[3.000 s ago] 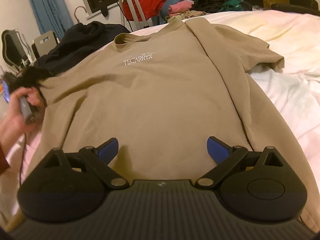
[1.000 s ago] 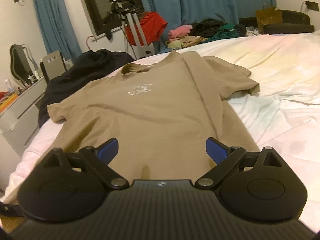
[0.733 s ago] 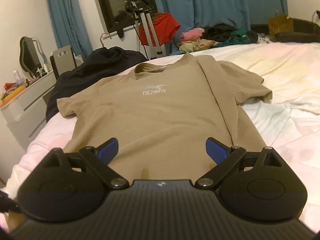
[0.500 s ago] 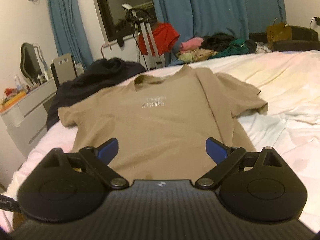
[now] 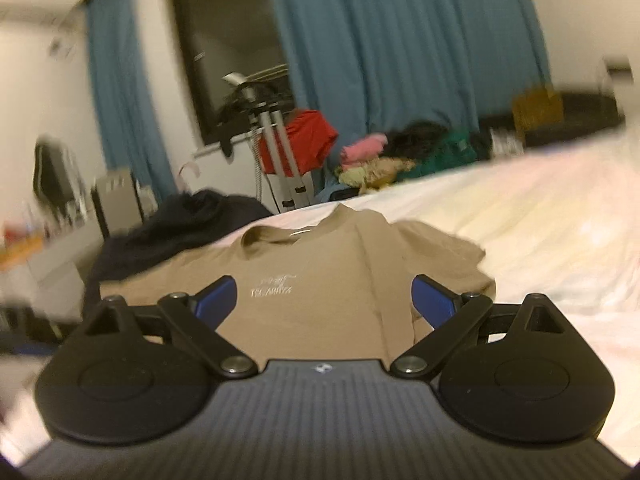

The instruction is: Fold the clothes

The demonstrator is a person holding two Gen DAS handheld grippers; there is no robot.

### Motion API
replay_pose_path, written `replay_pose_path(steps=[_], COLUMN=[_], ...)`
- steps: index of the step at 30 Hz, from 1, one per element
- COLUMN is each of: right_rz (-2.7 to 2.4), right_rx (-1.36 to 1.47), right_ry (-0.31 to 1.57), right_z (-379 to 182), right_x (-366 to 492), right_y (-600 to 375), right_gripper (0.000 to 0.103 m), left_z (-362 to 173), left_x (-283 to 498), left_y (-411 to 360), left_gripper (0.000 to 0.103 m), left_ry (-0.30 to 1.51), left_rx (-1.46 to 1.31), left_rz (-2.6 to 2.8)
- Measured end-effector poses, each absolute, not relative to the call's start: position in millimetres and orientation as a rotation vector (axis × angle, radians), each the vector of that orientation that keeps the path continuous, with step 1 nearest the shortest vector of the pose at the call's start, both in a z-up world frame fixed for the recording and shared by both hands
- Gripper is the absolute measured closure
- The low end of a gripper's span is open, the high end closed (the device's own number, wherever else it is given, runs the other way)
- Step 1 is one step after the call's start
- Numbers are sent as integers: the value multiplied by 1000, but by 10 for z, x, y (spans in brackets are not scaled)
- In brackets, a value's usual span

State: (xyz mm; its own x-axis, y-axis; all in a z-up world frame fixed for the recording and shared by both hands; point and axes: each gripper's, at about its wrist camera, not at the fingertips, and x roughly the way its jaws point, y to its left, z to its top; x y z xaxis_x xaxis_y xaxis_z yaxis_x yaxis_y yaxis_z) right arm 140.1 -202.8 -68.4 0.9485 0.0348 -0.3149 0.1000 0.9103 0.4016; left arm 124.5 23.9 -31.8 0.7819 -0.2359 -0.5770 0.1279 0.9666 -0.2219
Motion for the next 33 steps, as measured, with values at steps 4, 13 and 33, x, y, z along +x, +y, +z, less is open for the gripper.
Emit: replay_pose_path(steps=[4,13,33], right_rz=[-83,-143,-385], right_rx=[770,1112,578], right_ry=[394,474,390], right_z=[-975,-1880,-1225], right_x=[1628,2613,3667], right_y=[-2681,-3223,-3537], right_gripper=[7,5,91], left_z=[-537,-723,-1247], left_x=[1279,1433,1942], left_y=[125,220,172], left_gripper=[6,6,6], left_ry=[654,522,570], left_rx=[-172,-48,15], left_rz=[-204,-77,-127])
